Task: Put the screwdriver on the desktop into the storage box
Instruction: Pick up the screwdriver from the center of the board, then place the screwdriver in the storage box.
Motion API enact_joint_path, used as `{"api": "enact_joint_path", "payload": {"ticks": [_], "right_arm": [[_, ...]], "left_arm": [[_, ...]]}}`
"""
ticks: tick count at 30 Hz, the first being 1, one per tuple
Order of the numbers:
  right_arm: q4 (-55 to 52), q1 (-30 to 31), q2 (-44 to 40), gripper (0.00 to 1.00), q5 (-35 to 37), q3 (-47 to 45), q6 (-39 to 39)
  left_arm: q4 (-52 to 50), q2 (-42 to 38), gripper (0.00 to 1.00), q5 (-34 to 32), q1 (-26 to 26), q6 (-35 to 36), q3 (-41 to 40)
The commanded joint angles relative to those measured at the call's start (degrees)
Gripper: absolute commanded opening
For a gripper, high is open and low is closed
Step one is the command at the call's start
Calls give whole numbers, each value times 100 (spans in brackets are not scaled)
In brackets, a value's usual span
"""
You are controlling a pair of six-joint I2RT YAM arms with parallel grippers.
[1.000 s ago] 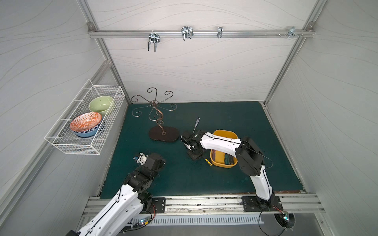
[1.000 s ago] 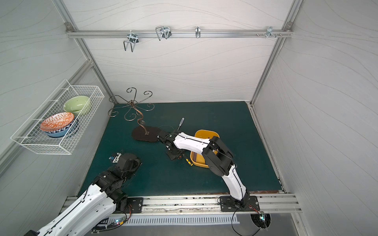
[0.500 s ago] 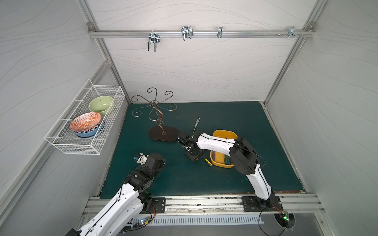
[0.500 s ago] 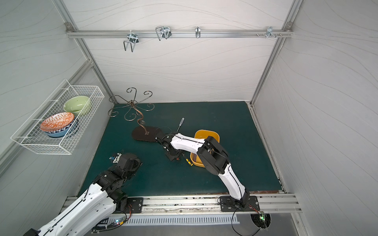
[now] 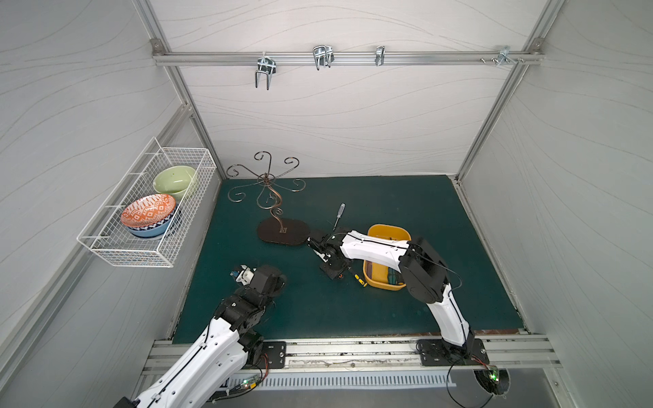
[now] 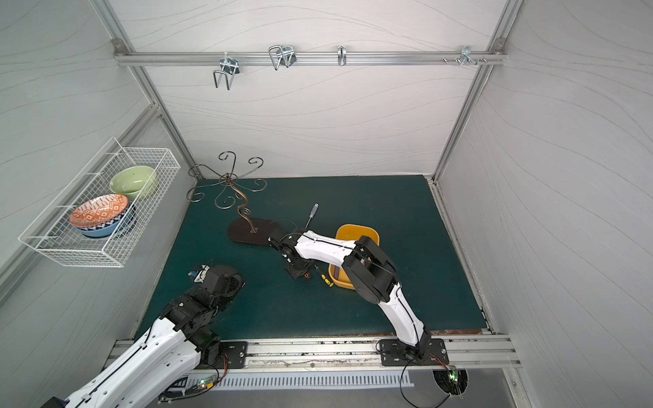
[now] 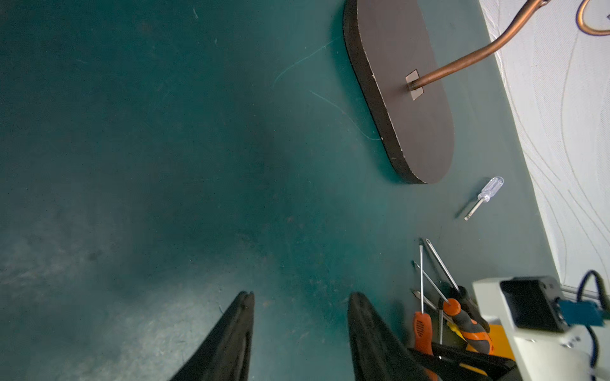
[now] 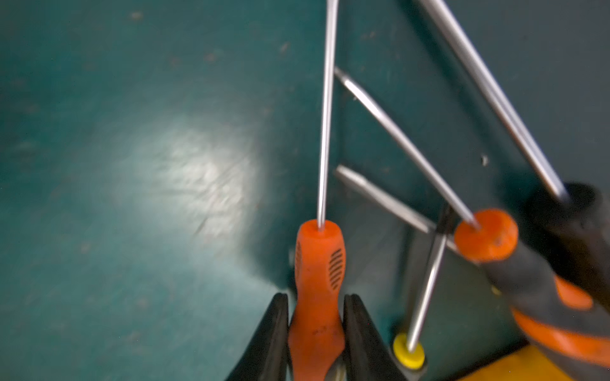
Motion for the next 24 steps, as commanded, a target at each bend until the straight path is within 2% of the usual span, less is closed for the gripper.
{"api": "enact_joint_path", "payload": {"ticks": [1, 5, 8, 14, 17, 24], "right_arm": [[-66, 137, -887, 0, -515, -353, 151], [146, 101, -1904, 0, -701, -1073, 601], [160, -285, -2763, 0, -643, -1574, 1166], [330, -2105, -4143, 1, -875, -2872, 2305], [550, -2563, -4333, 1, -926, -3219, 2578], [1003, -2612, -3809, 2, -1053, -3455, 2815]], "left_arm": [[-6, -57, 50, -151, 42, 222, 353], [82, -16, 50, -153, 39, 412, 420], [265, 111, 50, -30, 42, 590, 455], [852, 713, 51, 536, 40, 798, 524], [985, 1161, 52, 848, 35, 825, 636], [1195, 2040, 52, 1565, 26, 819, 900]]}}
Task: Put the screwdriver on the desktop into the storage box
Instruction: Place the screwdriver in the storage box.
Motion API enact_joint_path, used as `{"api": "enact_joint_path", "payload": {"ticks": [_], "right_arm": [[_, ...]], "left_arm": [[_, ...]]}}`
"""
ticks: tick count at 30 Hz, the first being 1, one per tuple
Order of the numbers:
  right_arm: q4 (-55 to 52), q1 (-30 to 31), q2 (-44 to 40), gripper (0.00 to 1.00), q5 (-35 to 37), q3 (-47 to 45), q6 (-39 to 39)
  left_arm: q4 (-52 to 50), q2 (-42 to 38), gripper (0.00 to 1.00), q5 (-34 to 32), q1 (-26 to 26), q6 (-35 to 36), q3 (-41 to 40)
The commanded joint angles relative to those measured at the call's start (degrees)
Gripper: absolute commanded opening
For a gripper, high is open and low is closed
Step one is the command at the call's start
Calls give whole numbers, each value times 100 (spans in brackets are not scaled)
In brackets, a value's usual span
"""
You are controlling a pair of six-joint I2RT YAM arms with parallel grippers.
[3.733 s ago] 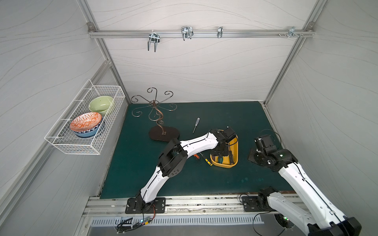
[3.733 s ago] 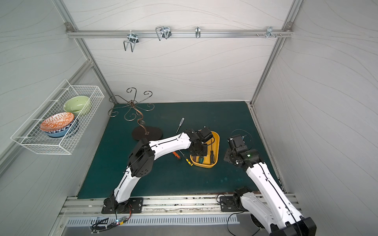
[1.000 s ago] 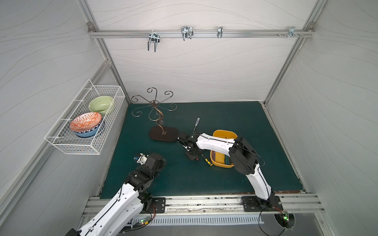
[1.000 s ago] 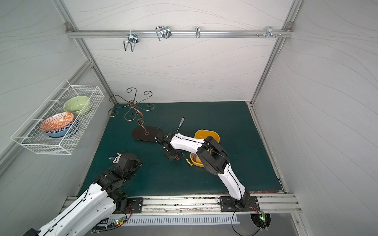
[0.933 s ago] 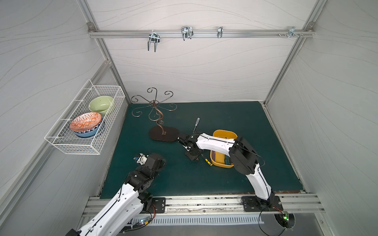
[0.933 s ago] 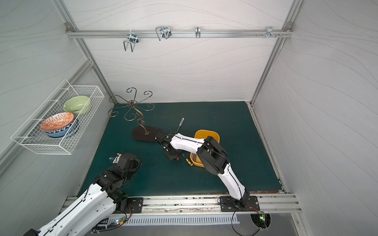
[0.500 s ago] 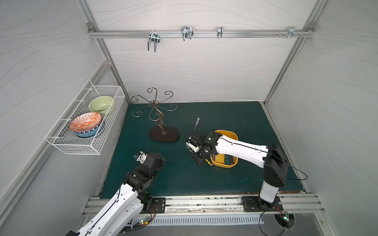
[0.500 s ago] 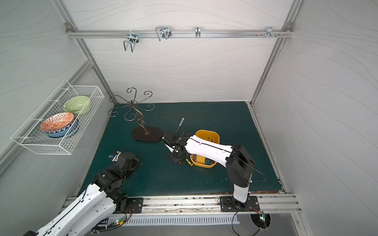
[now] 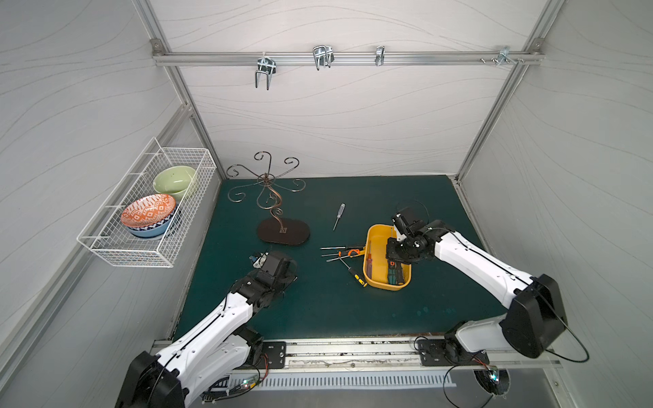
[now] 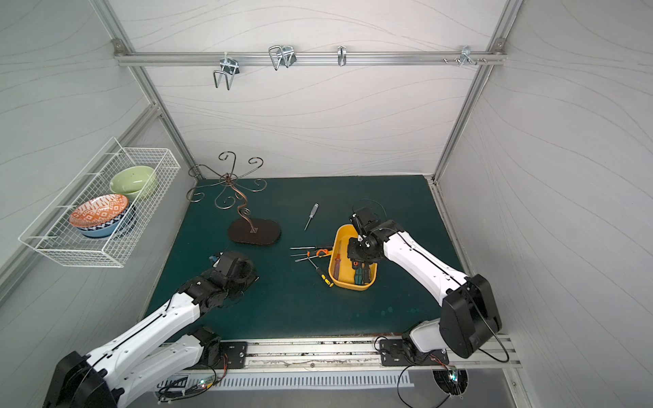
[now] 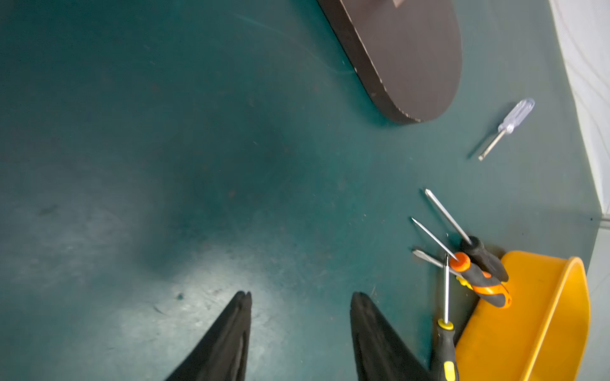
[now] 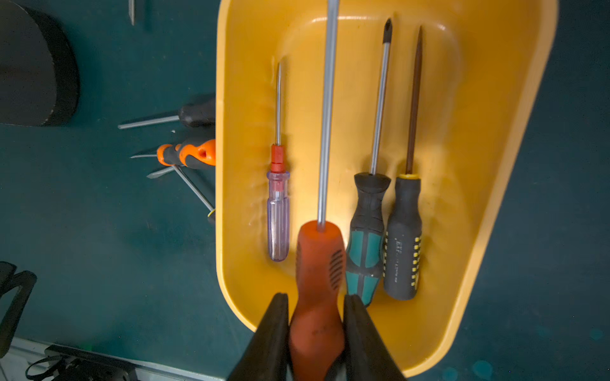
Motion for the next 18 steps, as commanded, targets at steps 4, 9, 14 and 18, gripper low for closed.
{"api": "enact_joint_path", "payload": {"ticks": [4, 9, 14, 18], "right_arm": [[523, 95, 644, 9, -169, -65, 289], [745, 168, 1082, 20, -51, -54, 271], [917, 182, 1349, 34, -5, -71, 244], [893, 186, 1304, 46, 60, -79, 184]], "left_arm": [[344, 439, 51, 662, -87, -88, 395], [418, 536, 52, 326, -618, -526, 409], [532, 892, 52, 342, -966, -898, 516], [608, 1320, 53, 367, -1229, -1057, 771]]}}
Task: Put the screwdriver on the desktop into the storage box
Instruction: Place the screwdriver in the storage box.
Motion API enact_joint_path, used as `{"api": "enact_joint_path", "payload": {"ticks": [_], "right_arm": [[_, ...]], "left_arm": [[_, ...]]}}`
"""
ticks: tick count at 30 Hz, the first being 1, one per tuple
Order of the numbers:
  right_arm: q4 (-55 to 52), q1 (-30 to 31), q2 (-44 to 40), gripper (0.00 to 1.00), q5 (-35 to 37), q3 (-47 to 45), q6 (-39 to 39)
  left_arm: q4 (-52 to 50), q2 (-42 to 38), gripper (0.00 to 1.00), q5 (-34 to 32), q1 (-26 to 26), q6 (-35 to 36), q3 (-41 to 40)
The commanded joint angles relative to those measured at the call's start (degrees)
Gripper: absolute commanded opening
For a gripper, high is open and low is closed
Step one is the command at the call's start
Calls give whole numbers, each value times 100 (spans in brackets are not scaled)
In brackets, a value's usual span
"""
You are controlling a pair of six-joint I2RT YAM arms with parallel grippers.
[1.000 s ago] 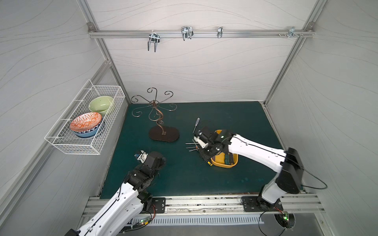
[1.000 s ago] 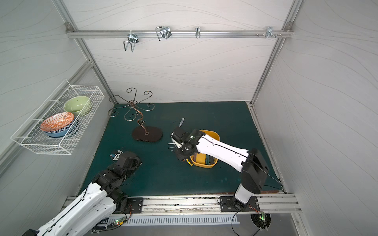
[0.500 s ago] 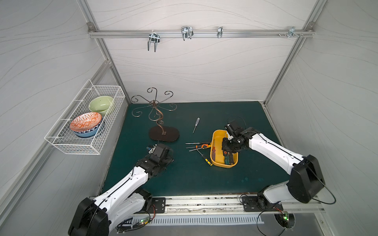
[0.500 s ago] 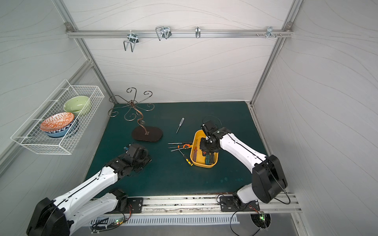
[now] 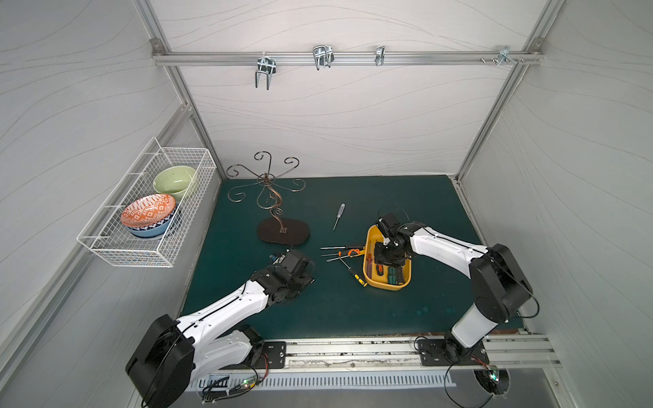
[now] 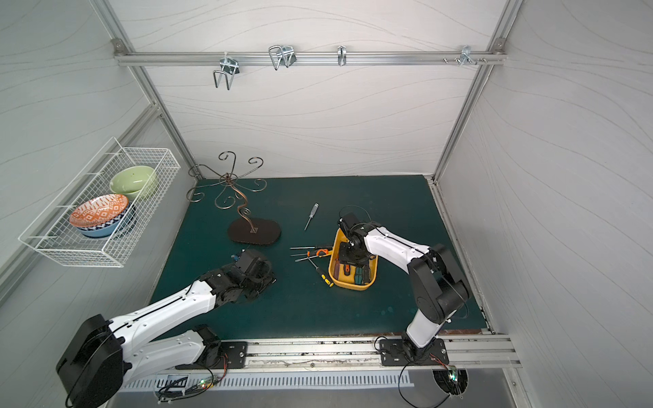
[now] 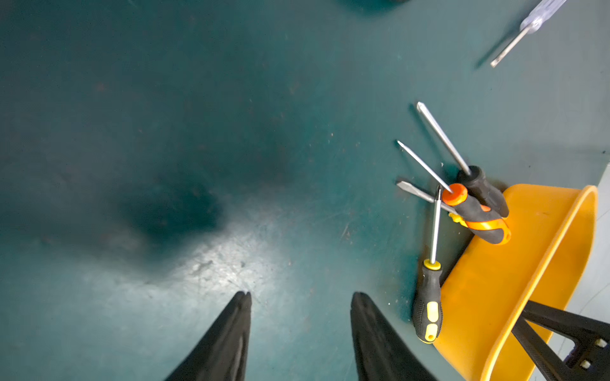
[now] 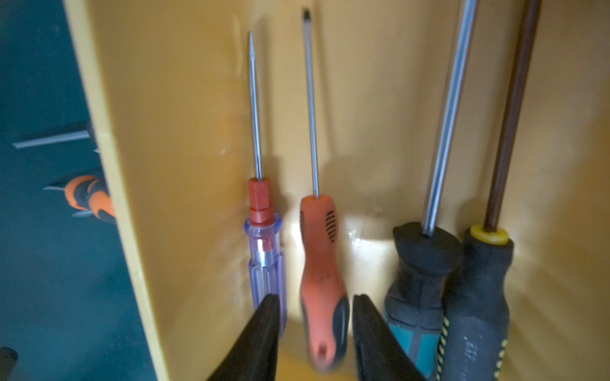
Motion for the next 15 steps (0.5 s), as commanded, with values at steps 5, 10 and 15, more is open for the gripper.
{"api": "enact_joint_path", "payload": {"ticks": [5, 10, 15], "right_arm": [[-208, 23, -568, 47, 417, -73, -127], [-318, -10, -1773, 46, 888, -429, -174], [-480, -151, -2601, 45, 1146, -854, -104]], "left_arm": [[231, 841, 54, 27, -422, -386, 810], [-99, 1502, 54, -13, -676, -527, 1451], [-360, 2327, 55, 101, -900, -804, 2153]]}}
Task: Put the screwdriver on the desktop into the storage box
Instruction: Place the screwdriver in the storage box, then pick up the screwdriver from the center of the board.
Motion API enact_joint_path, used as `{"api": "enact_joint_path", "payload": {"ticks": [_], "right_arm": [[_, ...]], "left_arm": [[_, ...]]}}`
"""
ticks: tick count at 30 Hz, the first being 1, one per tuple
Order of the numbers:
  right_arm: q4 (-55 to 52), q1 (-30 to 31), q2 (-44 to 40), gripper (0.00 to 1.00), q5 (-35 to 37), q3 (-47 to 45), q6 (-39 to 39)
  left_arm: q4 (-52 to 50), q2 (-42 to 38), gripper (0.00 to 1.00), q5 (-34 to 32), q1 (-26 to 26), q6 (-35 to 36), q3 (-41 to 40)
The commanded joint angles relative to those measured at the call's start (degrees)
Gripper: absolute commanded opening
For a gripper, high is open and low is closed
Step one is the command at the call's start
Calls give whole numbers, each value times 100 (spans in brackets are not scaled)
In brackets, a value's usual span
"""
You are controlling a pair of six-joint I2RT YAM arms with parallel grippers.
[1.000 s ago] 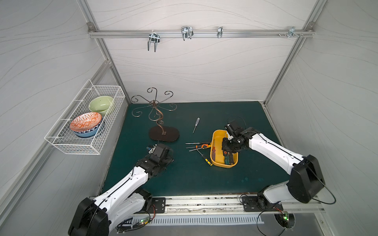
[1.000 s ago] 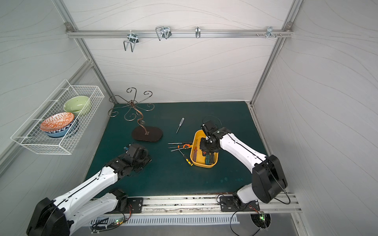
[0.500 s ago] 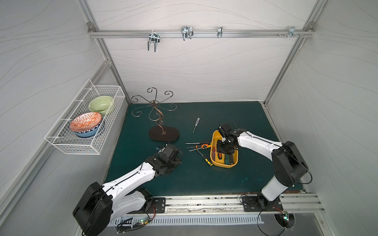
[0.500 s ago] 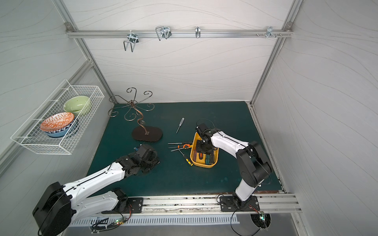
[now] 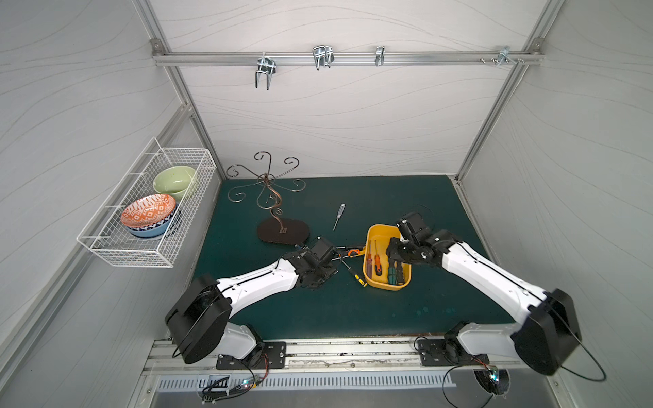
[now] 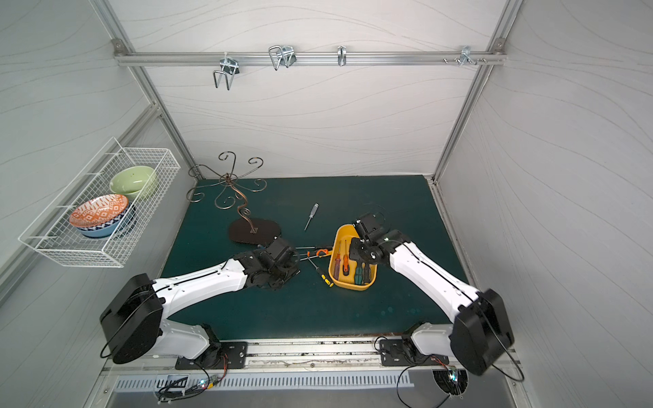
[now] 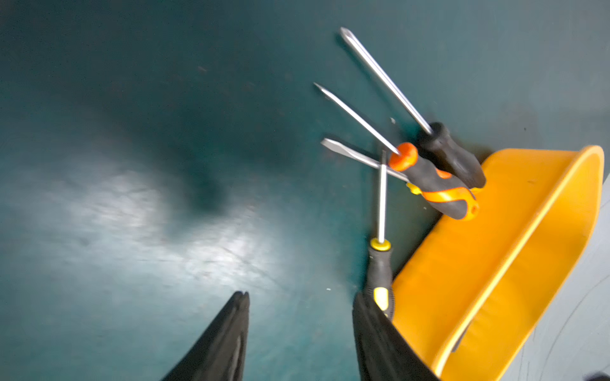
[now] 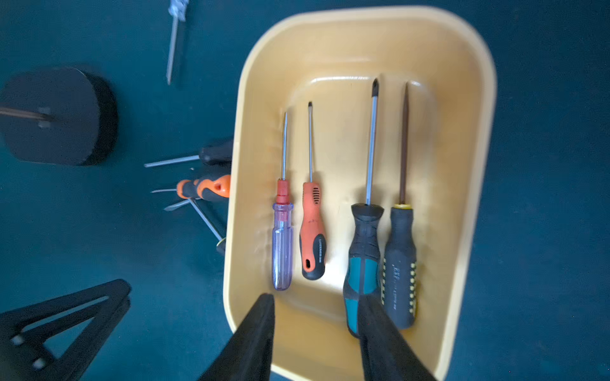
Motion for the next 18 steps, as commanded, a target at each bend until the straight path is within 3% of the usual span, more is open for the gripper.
{"api": "enact_joint_path", "payload": {"ticks": [1, 7, 18], "right_arm": [[-379, -107, -264, 44, 366, -294, 29], [-467, -257, -647, 44, 358, -674, 122], [-503, -343, -854, 43, 330, -874, 126]], "left_arm": [[-269, 534, 56, 139, -111, -311, 537], [-258, 1325, 60, 374, -193, -402, 1217], [-574, 2276, 56, 492, -402, -347, 2068]]}}
